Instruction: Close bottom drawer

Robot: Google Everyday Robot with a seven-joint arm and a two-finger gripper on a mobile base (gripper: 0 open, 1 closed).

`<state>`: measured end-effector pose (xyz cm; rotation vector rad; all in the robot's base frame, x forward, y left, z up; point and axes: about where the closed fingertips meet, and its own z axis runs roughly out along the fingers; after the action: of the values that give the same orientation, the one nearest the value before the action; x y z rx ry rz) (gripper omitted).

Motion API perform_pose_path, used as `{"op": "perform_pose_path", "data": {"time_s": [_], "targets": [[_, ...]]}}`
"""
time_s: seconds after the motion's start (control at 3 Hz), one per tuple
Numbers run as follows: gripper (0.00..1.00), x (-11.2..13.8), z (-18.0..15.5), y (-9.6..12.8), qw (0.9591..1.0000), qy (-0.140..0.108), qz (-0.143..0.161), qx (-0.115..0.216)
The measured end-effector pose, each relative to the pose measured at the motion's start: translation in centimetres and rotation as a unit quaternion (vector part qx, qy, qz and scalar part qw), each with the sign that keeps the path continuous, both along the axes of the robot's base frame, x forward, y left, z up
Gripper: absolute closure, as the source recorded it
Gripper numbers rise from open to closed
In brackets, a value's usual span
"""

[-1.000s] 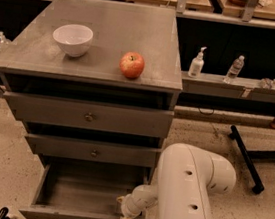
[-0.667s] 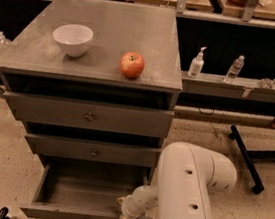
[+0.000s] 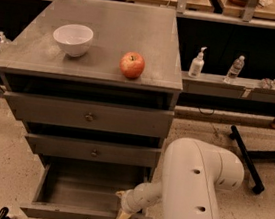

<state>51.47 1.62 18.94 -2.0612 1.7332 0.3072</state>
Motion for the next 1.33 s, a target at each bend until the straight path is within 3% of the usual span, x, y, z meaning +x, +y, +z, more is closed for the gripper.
{"op": "perform_pose_path", "data": {"time_s": [0.33, 0.67, 1.0, 1.33], "targets": [[0.31, 0.7, 3.0, -0.1, 0.9993, -0.034, 0.0, 0.017], [0.33, 1.1, 3.5, 0.2, 0.999, -0.04, 0.002, 0.018], [0.3, 1.0, 3.4, 1.1, 0.9988, -0.031, 0.019, 0.032], [0.31, -1.2, 4.5, 1.3, 0.9976, -0.005, 0.042, 0.054]]}}
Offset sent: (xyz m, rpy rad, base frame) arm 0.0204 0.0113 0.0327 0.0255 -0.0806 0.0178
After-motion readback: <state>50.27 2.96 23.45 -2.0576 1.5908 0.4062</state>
